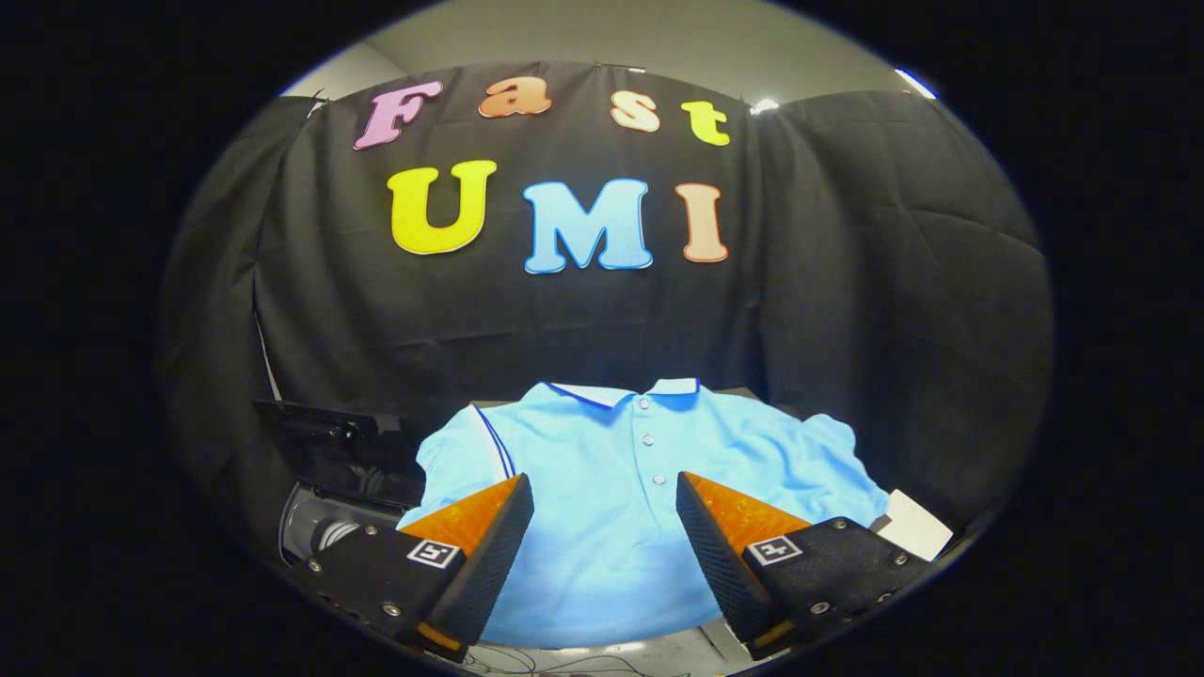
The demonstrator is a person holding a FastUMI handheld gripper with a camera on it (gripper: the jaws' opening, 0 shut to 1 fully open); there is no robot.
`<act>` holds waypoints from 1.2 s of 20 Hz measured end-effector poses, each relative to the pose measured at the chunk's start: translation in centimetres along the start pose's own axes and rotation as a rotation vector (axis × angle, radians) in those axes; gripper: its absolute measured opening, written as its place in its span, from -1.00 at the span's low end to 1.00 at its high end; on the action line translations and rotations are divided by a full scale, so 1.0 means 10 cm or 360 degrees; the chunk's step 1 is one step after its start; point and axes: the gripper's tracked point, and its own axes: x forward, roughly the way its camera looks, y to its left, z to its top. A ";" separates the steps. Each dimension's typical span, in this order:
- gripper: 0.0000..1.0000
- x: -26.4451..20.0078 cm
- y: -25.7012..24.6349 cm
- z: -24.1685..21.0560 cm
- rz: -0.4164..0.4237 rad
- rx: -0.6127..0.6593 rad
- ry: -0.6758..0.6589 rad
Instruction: Put the clothes into the washing machine and then close the washing machine lid.
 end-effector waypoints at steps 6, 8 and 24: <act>0.90 0.43 0.17 -0.14 0.0078 0.0107 0.0188; 0.90 0.45 0.27 -0.12 0.0127 0.0133 0.0197; 0.87 0.62 0.25 -0.27 0.0173 0.0221 0.0325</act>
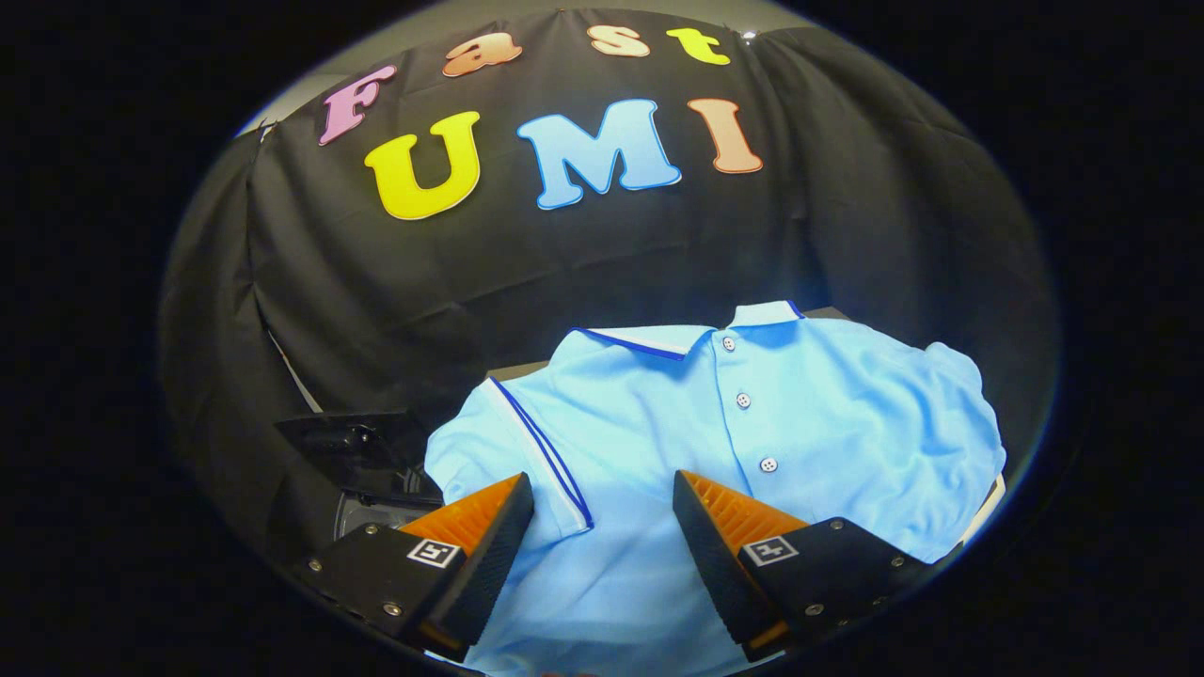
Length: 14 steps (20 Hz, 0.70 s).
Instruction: Put the clothes into the washing machine and then close the washing machine lid.
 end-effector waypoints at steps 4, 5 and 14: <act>0.87 -0.02 -0.20 0.01 -0.0064 -0.0062 0.0033; 0.87 -0.01 -0.21 0.02 -0.0059 -0.0051 0.0026; -0.90 0.02 -0.18 -0.06 0.0199 0.0129 0.0030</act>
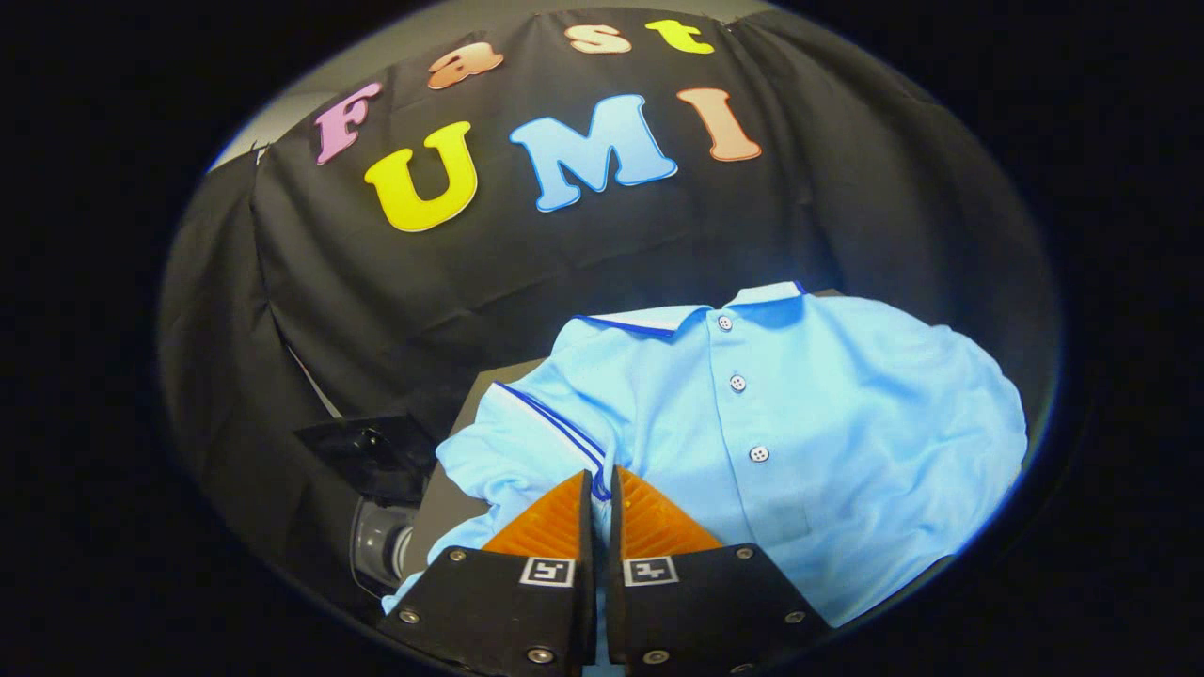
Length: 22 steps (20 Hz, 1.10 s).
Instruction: Put the clothes into the washing machine and then close the washing machine lid.
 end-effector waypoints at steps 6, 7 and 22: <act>-0.99 -0.05 0.02 0.05 -0.0112 -0.0138 0.0041; -1.00 -0.07 0.02 0.06 -0.0134 -0.0134 0.0033; -1.00 -0.74 0.89 0.97 -0.0438 -0.0318 -0.0308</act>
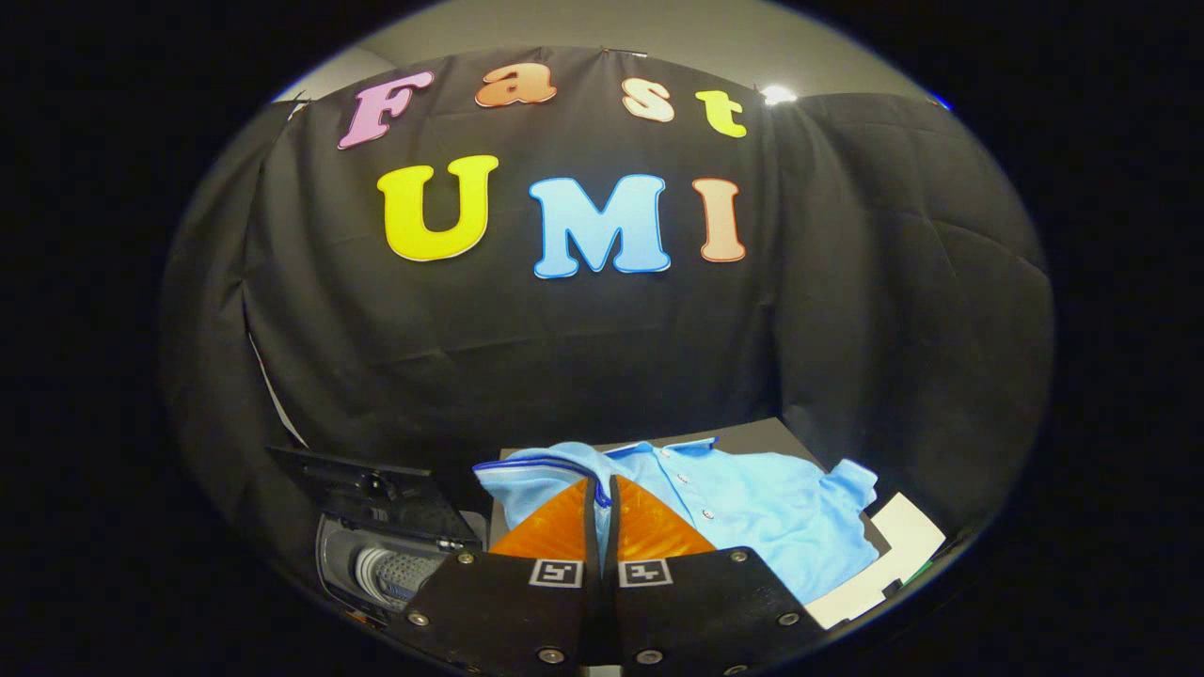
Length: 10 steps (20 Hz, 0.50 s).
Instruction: Put the clothes into the washing machine and then close the washing machine lid.
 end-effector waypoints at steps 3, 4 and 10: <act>-1.00 -0.16 0.31 0.15 -0.0012 0.0044 -0.0055; -1.00 -0.21 0.43 0.20 -0.0020 0.0039 -0.0064; -1.00 -0.52 1.11 0.30 -0.0013 0.0023 -0.0122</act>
